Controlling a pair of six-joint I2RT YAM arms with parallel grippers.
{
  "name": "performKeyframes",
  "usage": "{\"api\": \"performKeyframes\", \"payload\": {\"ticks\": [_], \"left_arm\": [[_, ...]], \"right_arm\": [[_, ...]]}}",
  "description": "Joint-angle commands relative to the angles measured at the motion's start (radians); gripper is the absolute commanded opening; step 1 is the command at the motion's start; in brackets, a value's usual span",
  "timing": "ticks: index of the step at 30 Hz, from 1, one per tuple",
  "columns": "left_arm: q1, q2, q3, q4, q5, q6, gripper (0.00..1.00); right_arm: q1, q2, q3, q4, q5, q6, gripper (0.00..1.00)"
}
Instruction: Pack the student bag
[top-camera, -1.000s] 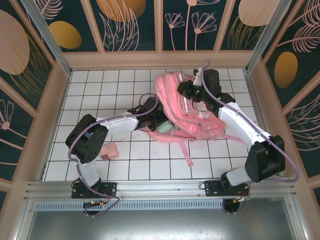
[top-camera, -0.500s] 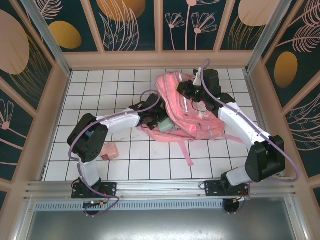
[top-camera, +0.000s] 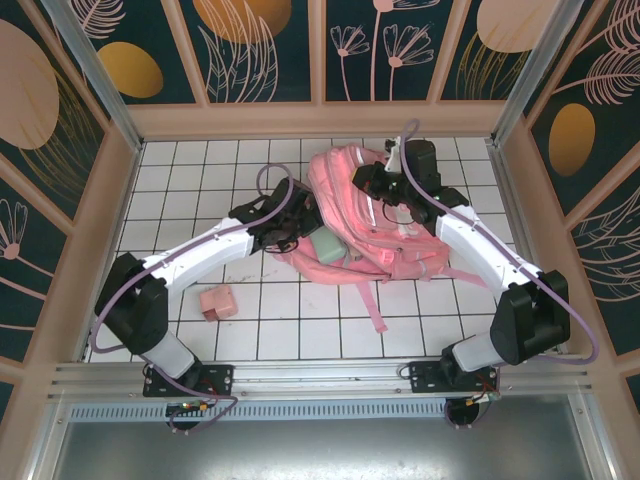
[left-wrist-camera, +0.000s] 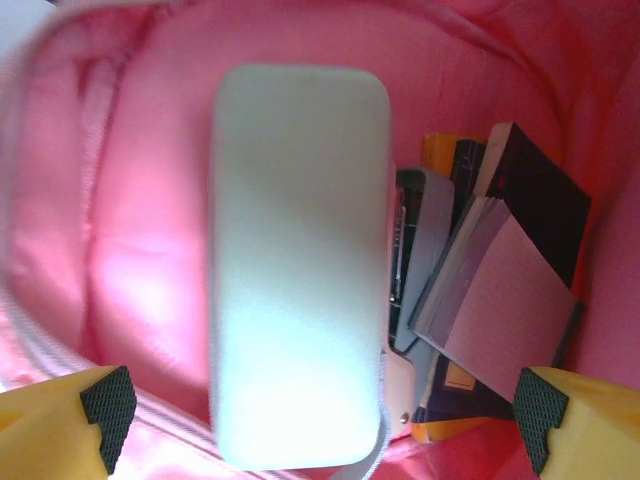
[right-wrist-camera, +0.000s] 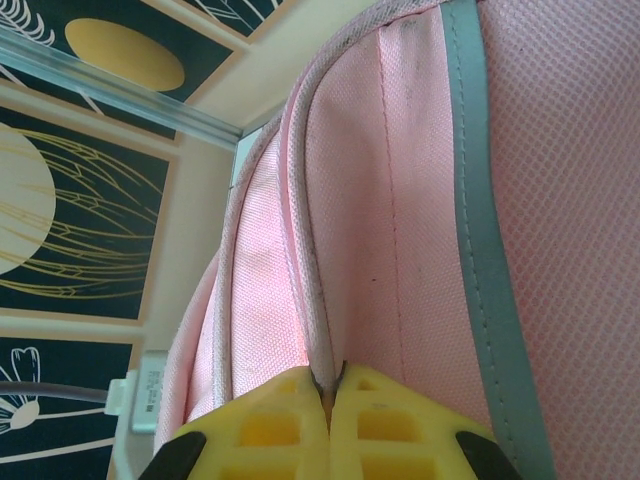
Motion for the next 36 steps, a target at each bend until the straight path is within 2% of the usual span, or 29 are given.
{"api": "performKeyframes", "payload": {"ticks": [1, 5, 8, 13, 16, 21, 29, 36], "left_arm": [[0.036, -0.055, -0.054, -0.106, -0.078, 0.061, 0.97], [0.109, -0.153, -0.169, -0.12, -0.087, 0.066, 0.94], [0.138, -0.236, -0.233, -0.17, -0.142, 0.086, 0.93], [0.188, -0.337, -0.324, -0.283, -0.232, 0.111, 0.98], [0.248, -0.381, -0.361, -0.323, -0.262, 0.139, 0.98], [0.397, -0.421, -0.426, -0.314, -0.284, 0.199, 0.98], [0.682, -0.343, -0.475, -0.14, -0.291, 0.329, 0.99], [0.773, -0.143, -0.462, -0.034, -0.256, 0.276, 0.99]], "right_arm": [[0.024, -0.023, 0.001, 0.111, -0.033, -0.012, 0.0], [0.035, -0.013, 0.003, 0.112, -0.033, -0.017, 0.0], [0.04, -0.007, 0.003, 0.114, -0.036, -0.023, 0.0], [0.049, 0.002, -0.002, 0.128, -0.044, -0.023, 0.0], [0.053, 0.01, 0.001, 0.132, -0.051, -0.024, 0.0], [0.055, 0.024, 0.009, 0.14, -0.065, -0.027, 0.0], [0.058, 0.024, 0.017, 0.117, -0.07, -0.04, 0.0], [0.056, 0.015, 0.04, 0.078, -0.051, -0.06, 0.0]]}}
